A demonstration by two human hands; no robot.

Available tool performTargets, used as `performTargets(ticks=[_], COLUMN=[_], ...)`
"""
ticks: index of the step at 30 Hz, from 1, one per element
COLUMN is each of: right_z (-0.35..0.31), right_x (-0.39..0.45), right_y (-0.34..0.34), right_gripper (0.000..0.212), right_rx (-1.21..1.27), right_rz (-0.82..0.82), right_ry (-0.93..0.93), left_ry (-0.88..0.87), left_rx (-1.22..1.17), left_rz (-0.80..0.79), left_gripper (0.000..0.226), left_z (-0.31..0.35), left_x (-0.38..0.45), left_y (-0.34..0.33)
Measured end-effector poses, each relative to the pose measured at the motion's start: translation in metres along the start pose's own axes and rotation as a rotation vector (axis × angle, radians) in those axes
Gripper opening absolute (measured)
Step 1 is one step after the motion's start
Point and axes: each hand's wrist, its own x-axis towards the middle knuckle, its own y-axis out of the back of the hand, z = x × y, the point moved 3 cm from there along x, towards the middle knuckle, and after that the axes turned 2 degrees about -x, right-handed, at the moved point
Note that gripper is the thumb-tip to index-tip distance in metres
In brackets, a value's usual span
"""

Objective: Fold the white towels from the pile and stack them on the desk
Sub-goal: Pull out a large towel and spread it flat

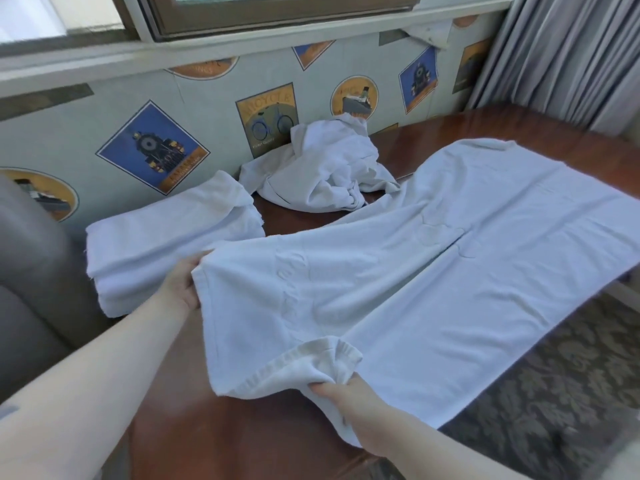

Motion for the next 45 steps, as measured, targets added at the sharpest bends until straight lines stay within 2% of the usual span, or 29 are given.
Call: performTargets(ticks=[2,3,5,8,9,12,15,18,22,25,29,35,38,41,45], right_z=[0.0,0.0,0.0,-0.005,-0.008,-0.023,-0.042,-0.054,-0.067,-0.08,-0.095,-0.118,-0.136,-0.157,-0.186], right_x=[-0.005,-0.007,-0.009,-0.012,-0.011,-0.006,-0.001,0.002,0.001,-0.001,-0.002,-0.009,-0.01,-0.008,-0.009], right_y=[-0.01,-0.015,-0.027,-0.041,-0.043,-0.033,-0.014,0.004,0.027,0.047,0.077,0.137,0.172,0.211,0.274], right_gripper=[0.024,0.025,0.024,0.027,0.03,0.034,0.037,0.042,0.035,0.031,0.036,0.042,0.048,0.052,0.053], right_rx=[-0.011,-0.036,-0.083,-0.066,-0.037,0.077,0.219,0.357,0.466,0.519,0.634,0.834,0.869,0.915,0.907], right_rz=[-0.078,-0.114,-0.192,-0.317,-0.352,-0.324,-0.264,-0.229,-0.223,-0.222,-0.189,-0.152,-0.16,-0.173,-0.216], right_ry=[0.002,0.002,-0.006,-0.045,-0.056,-0.066,-0.075,-0.08,-0.029,0.026,0.114,0.245,0.305,0.318,0.307], left_ry=[-0.094,-0.171,-0.277,-0.379,-0.394,-0.355,-0.224,-0.16,-0.181,-0.193,-0.128,-0.113,-0.129,-0.175,-0.236], left_rx=[0.0,0.02,0.086,0.16,0.18,0.204,0.099,-0.012,0.041,0.089,0.161,0.133,0.102,0.077,0.048], left_rz=[0.02,0.038,0.104,0.214,0.235,0.192,0.035,0.091,-0.006,-0.07,-0.134,-0.199,-0.25,-0.228,-0.205], left_gripper=[0.027,0.03,0.052,0.049,0.056,0.069,0.041,0.029,0.022,0.026,0.028,0.008,0.007,0.002,0.009], left_z=[0.021,0.033,0.052,0.07,0.072,0.067,0.065,0.073,0.084,0.078,0.052,0.014,0.008,0.004,-0.014], left_x=[-0.012,-0.017,-0.025,-0.04,-0.044,-0.052,-0.055,-0.043,-0.022,-0.005,0.022,0.043,0.056,0.069,0.087], left_y=[0.006,0.01,0.017,0.007,-0.001,-0.02,-0.037,-0.055,-0.105,-0.15,-0.22,-0.321,-0.363,-0.404,-0.464])
